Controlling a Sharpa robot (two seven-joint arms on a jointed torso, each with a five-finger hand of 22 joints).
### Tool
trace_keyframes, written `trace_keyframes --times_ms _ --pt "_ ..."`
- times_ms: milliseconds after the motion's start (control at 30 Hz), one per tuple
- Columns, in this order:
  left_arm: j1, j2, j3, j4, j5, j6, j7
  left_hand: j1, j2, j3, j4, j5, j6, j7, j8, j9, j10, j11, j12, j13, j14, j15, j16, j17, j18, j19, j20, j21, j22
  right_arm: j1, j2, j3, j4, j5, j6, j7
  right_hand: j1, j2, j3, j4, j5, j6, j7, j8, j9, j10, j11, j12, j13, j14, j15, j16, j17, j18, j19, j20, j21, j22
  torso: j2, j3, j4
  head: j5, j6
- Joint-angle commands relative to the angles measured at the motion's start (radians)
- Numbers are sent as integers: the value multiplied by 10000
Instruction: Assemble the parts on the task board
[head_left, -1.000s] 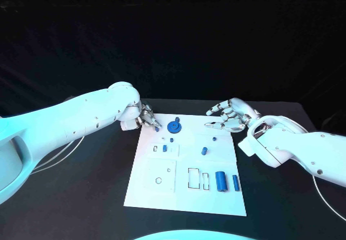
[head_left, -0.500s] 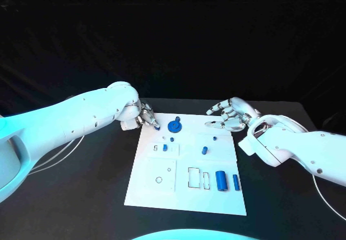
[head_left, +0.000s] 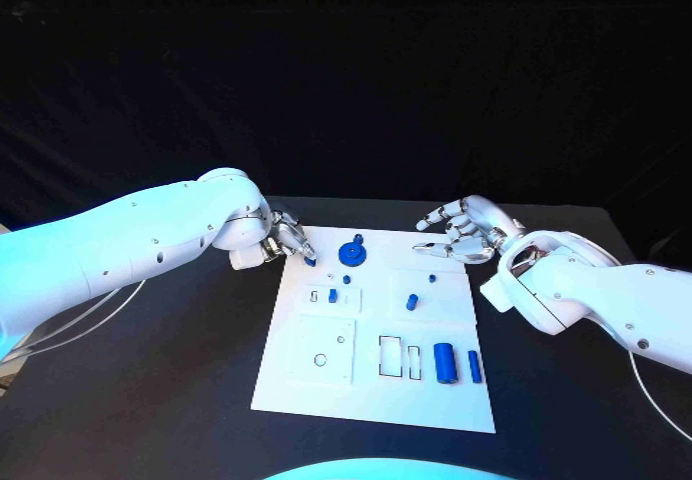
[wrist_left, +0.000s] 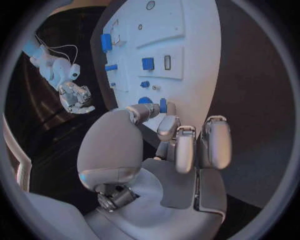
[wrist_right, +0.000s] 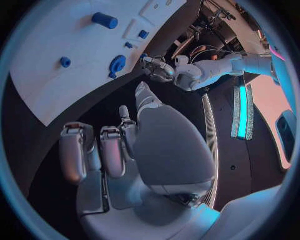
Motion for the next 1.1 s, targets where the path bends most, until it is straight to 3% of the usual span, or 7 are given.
trace_keyframes --times_ms 33,133,300,500,800,1100 --pt "4 -240 10 517 -5 -668 -24 -160 -4 1425 -1476 204 405 -325 65 1264 135 -9 66 101 1039 -95 55 2633 -150 107 -11 82 585 -3 -12 1 0 -43 120 116 -41 19 -31 -15 5 -24 -38 69 10 -77 15 -39 1198 816 -27 -32 1823 183 402 8 -34 1847 -17 -2 29 8 -16" --pt "-8 -525 -9 1066 -205 -952 -35 -299 -58 1468 -1566 433 489 -367 109 1260 265 -50 156 249 1035 -130 49 2622 -176 195 -42 139 692 -3 -16 0 -16 -64 118 129 -43 19 -32 -15 4 -27 -38 70 9 -88 15 -54 1187 814 -27 -36 1814 181 406 7 -26 1852 -21 -8 37 23 -45" --pt "-150 -891 -45 1804 -671 -1405 -79 -442 -120 1502 -1642 680 583 -415 164 1264 388 -94 242 396 1036 -167 50 2623 -202 283 -74 194 797 -6 -29 -5 -23 -125 107 149 -43 19 -32 -15 4 -27 -38 70 9 -88 15 -54 1187 814 -27 -36 1814 181 406 7 -26 1852 -25 5 39 46 -38" --pt "-343 -1159 -138 2441 -1038 -1833 -147 -499 -143 1516 -1657 746 631 -436 196 1273 421 -113 257 420 1029 -182 39 2602 -213 320 -85 217 842 -9 -40 -11 -18 -210 89 186 -43 19 -32 -15 4 -27 -38 70 9 -88 15 -54 1187 814 -27 -36 1814 181 406 7 -26 1852 -9 -3 29 72 -53" --pt "-640 -1278 -219 2897 -1658 -1998 -259 -544 -154 1534 -1658 773 664 -453 227 1289 442 -126 267 440 1025 -192 31 2587 -216 329 -93 223 853 -12 -53 -14 -17 -352 82 208 -48 22 -35 -14 4 -34 -38 74 8 -100 15 -68 1174 806 -28 -50 1787 188 393 6 -58 1834 -7 4 14 95 -82" --pt "-794 -1193 -241 2937 -1938 -1940 -350 -588 -161 1554 -1654 787 689 -468 257 1308 454 -137 267 446 1026 -202 33 2592 -217 333 -100 226 858 -14 -61 -14 -10 -370 86 215 -48 22 -35 -14 4 -34 -38 74 8 -100 15 -68 1174 806 -28 -50 1787 188 393 6 -58 1834 -4 5 12 73 -84"
